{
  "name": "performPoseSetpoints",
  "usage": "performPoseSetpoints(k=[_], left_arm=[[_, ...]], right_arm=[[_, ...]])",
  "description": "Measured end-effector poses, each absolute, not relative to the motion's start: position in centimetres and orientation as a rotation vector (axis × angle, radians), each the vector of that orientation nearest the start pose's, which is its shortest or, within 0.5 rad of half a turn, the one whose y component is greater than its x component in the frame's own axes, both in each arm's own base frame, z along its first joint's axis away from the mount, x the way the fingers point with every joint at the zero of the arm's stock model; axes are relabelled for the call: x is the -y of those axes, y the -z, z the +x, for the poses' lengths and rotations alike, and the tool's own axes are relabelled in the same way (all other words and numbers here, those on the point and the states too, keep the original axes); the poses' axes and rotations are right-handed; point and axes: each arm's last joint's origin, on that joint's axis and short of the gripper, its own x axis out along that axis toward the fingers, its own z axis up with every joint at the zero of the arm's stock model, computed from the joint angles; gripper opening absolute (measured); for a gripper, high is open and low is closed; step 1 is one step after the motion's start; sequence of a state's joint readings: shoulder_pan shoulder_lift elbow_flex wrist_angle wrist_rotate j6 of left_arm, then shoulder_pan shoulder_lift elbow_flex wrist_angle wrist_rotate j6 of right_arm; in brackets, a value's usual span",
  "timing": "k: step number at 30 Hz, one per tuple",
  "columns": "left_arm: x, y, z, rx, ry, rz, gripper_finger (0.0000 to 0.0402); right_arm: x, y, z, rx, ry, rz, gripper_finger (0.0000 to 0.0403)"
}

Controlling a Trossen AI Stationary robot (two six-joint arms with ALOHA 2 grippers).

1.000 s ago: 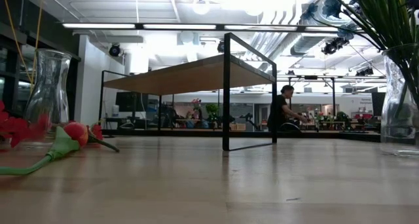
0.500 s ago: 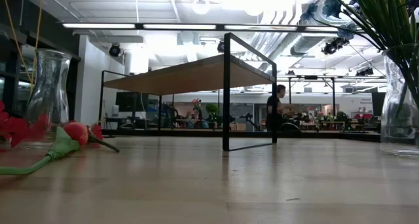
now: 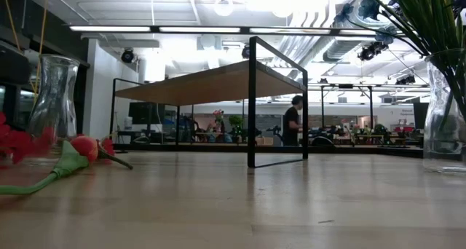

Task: Pick and place flowers into a vace then onto a shelf
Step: Put the bottom red flower into the left transparent vase

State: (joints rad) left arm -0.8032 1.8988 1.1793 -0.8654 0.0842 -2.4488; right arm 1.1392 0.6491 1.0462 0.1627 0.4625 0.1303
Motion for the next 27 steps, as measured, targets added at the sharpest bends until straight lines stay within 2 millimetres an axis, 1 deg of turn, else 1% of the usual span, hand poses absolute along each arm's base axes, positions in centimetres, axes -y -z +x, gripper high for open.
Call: performPoseSetpoints(k=[8,10,19,22,24,27], left_arm=[[23.7,-14.0,22.5,-1.257,-1.299,-1.256,0.0051],[23.7,-14.0,22.5,-1.258,-1.298,-1.256,0.0032],[23.8,-14.1,22.5,-1.287,-1.312,-1.261,0.0032],[24.0,-14.7,22.6,-1.3,-1.336,-1.245,0.0032],[24.0,-15.1,22.4,-1.322,-1.391,-1.2,0.0032],[24.7,-16.5,22.5,-1.339,-1.375,-1.199,0.0032]], right_arm=[[-7.8,-46.3,5.0,0.355,-0.686,0.533,0.0265],[-7.8,-46.3,5.0,0.355,-0.687,0.534,0.0265],[-7.8,-46.3,5.0,0.355,-0.687,0.533,0.0265],[-7.8,-46.3,5.0,0.355,-0.687,0.533,0.0265],[-7.8,-46.3,5.0,0.355,-0.687,0.533,0.0265],[-7.8,-46.3,5.0,0.355,-0.687,0.533,0.0265]])
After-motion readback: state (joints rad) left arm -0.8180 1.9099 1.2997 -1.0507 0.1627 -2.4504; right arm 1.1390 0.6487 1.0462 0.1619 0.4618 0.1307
